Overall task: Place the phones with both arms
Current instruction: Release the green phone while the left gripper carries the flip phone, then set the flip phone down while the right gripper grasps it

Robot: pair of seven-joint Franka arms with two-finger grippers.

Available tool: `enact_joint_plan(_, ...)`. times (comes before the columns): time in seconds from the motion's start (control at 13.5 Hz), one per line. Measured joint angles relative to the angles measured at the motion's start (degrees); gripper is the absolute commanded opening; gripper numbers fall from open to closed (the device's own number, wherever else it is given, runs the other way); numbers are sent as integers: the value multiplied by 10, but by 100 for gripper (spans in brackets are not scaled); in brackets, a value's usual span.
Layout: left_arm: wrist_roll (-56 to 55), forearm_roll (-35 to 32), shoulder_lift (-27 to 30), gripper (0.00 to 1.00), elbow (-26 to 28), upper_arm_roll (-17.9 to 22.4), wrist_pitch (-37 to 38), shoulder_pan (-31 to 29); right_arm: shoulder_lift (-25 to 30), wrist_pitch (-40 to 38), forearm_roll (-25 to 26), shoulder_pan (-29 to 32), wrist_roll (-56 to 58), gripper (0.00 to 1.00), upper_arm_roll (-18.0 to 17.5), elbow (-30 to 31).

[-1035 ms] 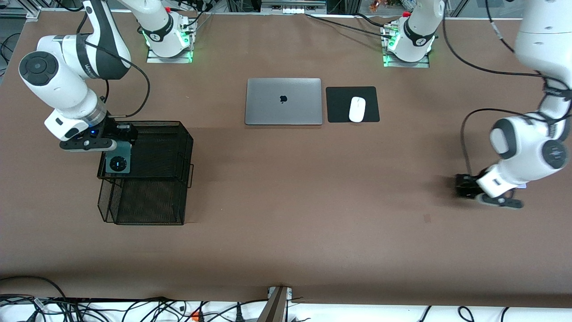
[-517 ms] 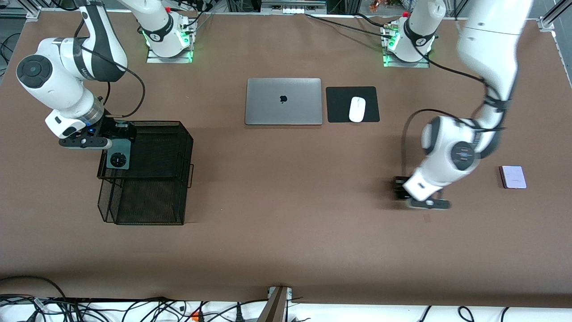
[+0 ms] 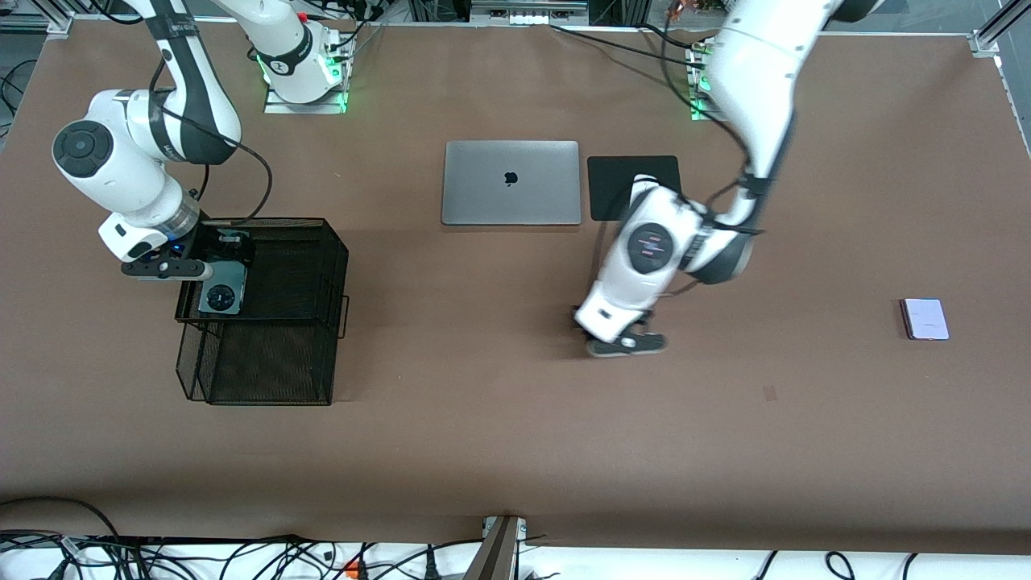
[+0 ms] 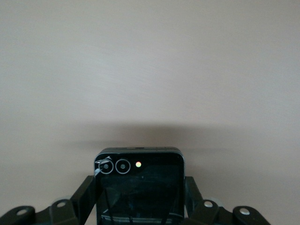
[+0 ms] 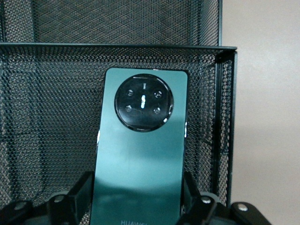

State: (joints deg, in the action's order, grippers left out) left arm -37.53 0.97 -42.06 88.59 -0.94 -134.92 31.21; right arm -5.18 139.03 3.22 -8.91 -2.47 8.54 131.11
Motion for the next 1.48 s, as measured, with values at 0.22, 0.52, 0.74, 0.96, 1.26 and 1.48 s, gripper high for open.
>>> enact_joint_plan(0.22, -56, 0, -57, 0, -68, 1, 0, 62, -4, 3, 0, 0, 0, 70, 0, 0)
enact_joint_plan(0.52, -86, 0, -114, 0, -142, 7, 1, 105, -4, 10, -11, 0, 0, 99, 1, -1)
enact_joint_plan(0.74, -97, 0, -134, 9, -161, 20, 1, 125, -4, 12, -16, 0, 0, 99, 1, -12)
enact_joint_plan(0.96, -106, 0, -135, 100, -164, 26, 7, 131, -4, -12, -16, 0, 0, 99, 1, -43)
enact_joint_plan(1.26, -109, 0, -134, 100, -171, 33, 10, 133, -8, -150, -19, -2, 0, 99, -2, -143)
enact_joint_plan(1.48, -110, 0, -115, 100, -195, 51, 61, 120, -31, -246, -36, -2, -3, 99, -17, -237)
